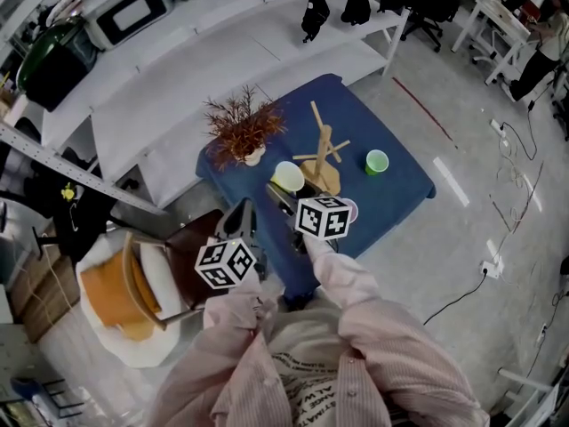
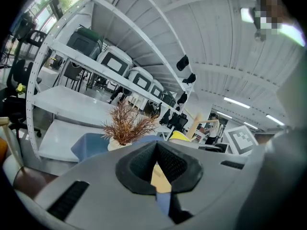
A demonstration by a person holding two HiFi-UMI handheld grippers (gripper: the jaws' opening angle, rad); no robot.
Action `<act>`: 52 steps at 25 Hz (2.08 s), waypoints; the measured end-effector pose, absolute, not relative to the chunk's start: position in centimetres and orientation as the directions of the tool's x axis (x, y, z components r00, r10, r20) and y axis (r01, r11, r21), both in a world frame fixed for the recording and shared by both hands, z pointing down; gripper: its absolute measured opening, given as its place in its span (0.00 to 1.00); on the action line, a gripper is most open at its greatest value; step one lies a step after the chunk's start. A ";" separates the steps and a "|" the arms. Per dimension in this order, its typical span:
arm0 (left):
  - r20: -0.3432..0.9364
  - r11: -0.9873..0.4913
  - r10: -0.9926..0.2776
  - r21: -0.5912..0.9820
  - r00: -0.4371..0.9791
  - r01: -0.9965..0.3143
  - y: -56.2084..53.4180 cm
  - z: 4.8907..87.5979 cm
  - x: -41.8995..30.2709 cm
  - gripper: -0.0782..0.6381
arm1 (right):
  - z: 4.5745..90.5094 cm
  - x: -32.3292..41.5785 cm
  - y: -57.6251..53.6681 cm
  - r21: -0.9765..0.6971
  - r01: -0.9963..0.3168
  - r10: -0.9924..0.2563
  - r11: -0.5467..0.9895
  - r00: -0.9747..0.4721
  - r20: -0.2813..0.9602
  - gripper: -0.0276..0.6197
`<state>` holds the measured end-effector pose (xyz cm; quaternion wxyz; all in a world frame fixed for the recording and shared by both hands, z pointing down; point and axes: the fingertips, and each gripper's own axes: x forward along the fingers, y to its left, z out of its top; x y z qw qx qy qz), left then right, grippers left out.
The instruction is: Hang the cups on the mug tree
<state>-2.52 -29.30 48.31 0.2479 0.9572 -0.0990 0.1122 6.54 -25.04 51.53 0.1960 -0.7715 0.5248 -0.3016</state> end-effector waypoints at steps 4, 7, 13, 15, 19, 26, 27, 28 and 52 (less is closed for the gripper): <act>0.259 -0.862 -0.129 0.447 0.957 -0.238 -29.4 48.0 -1.9 0.11 | 51.1 7.4 -25.6 -0.639 -0.674 -0.929 -0.371 0.270 0.254 0.49; 0.257 -0.866 -0.124 0.443 0.959 -0.231 -29.5 47.7 -1.5 0.11 | 51.0 8.0 -25.8 -0.672 -0.644 -0.930 -0.366 0.280 0.238 0.49; 0.254 -0.871 -0.119 0.438 0.960 -0.224 -29.6 47.4 -1.1 0.11 | 50.7 9.2 -26.0 -0.730 -0.584 -0.930 -0.355 0.297 0.215 0.49; 0.255 -0.871 -0.117 0.437 0.960 -0.223 -29.7 47.5 -0.9 0.11 | 50.5 9.7 -26.0 -0.745 -0.567 -0.929 -0.352 0.307 0.206 0.49; 0.259 -0.873 -0.113 0.435 0.959 -0.220 -29.6 47.6 -0.8 0.11 | 50.0 10.4 -25.7 -0.773 -0.534 -0.926 -0.343 0.328 0.184 0.49; 0.251 -0.876 -0.110 0.433 0.962 -0.214 -29.6 47.0 -0.4 0.11 | 49.9 11.2 -25.2 -0.840 -0.452 -0.926 -0.301 0.349 0.144 0.49; 0.245 -0.878 -0.109 0.431 0.963 -0.209 -29.6 46.8 -0.3 0.11 | 49.9 11.3 -25.1 -0.846 -0.444 -0.926 -0.295 0.352 0.138 0.49; 0.240 -0.881 -0.106 0.427 0.965 -0.203 -29.5 46.5 -0.2 0.11 | 49.8 11.5 -25.0 -0.852 -0.436 -0.926 -0.288 0.354 0.132 0.49; 0.248 -0.894 -0.080 0.411 0.965 -0.180 -27.4 46.3 0.9 0.11 | 50.0 13.3 -22.6 -0.972 -0.205 -0.923 -0.118 0.385 0.031 0.49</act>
